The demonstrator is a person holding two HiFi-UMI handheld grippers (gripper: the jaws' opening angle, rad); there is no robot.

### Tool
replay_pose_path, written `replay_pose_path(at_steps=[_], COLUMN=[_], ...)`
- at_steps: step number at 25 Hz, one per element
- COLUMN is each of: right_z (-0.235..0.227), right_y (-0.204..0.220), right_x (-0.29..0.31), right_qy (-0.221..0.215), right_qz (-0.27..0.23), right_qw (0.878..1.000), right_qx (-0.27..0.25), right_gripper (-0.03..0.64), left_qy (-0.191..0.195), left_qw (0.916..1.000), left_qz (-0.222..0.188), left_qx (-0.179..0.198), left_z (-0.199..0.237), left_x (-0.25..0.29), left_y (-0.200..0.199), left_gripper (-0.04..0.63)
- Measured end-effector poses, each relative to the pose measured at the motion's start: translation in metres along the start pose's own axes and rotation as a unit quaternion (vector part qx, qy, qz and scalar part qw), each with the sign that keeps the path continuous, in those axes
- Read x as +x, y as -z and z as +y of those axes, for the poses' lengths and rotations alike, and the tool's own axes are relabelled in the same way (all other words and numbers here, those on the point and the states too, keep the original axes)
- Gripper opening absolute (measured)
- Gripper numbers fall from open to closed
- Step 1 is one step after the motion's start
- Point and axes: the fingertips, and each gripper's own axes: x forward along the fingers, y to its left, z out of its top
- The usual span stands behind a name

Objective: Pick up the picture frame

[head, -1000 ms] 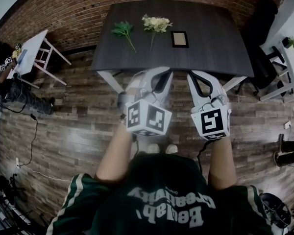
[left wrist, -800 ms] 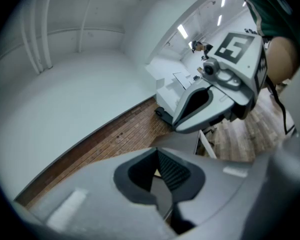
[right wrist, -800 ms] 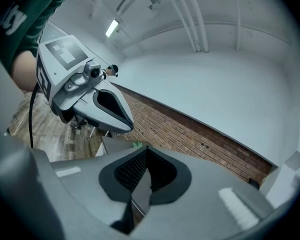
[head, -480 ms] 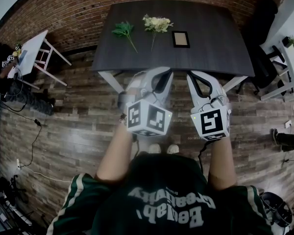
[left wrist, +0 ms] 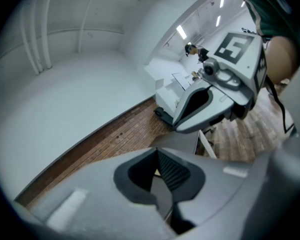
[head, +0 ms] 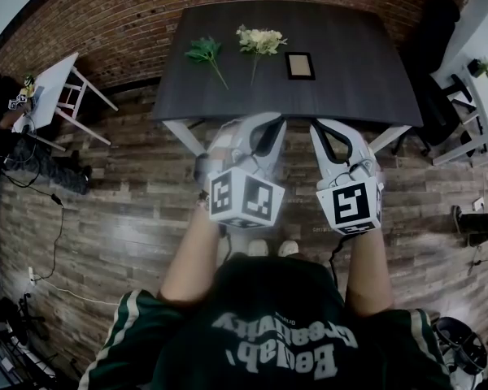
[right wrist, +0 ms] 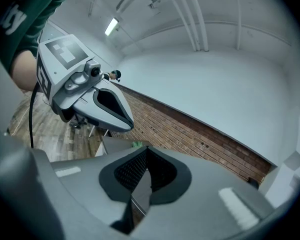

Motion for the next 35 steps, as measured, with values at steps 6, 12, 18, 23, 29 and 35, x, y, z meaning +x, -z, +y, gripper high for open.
replay_pose_path(at_steps=[6, 12, 18, 23, 29, 35], right_z=[0.002, 0.006, 0.012, 0.02, 0.027, 0.024], right_y=[0.001, -0.005, -0.01, -0.014, -0.018, -0.013], right_x=[0.003, 0.01, 0.014, 0.017, 0.017, 0.024], right_qy=[0.002, 0.003, 0.009, 0.018, 0.03, 0.033], right_qz=[0.004, 0.007, 0.012, 0.014, 0.017, 0.016], right_qw=[1.0, 1.0, 1.0, 1.0, 0.999, 0.999], right_qx=[0.001, -0.002, -0.003, -0.001, 0.008, 0.017], right_gripper=[0.006, 0.006, 0.006, 0.006, 0.006, 0.006], left_qy=[0.002, 0.005, 0.007, 0.008, 0.012, 0.017], left_qw=[1.0, 1.0, 0.9999, 0.9998, 0.9996, 0.9996], left_qz=[-0.001, -0.005, -0.012, -0.018, -0.022, -0.021], left_qx=[-0.002, 0.0, 0.002, 0.007, 0.008, 0.009], left_z=[0.002, 0.009, 0.014, 0.019, 0.021, 0.024], left_x=[0.0, -0.003, -0.009, -0.017, -0.026, -0.017], left_y=[0.004, 0.008, 0.014, 0.021, 0.026, 0.031], left_gripper=[0.003, 0.003, 0.003, 0.003, 0.003, 0.002])
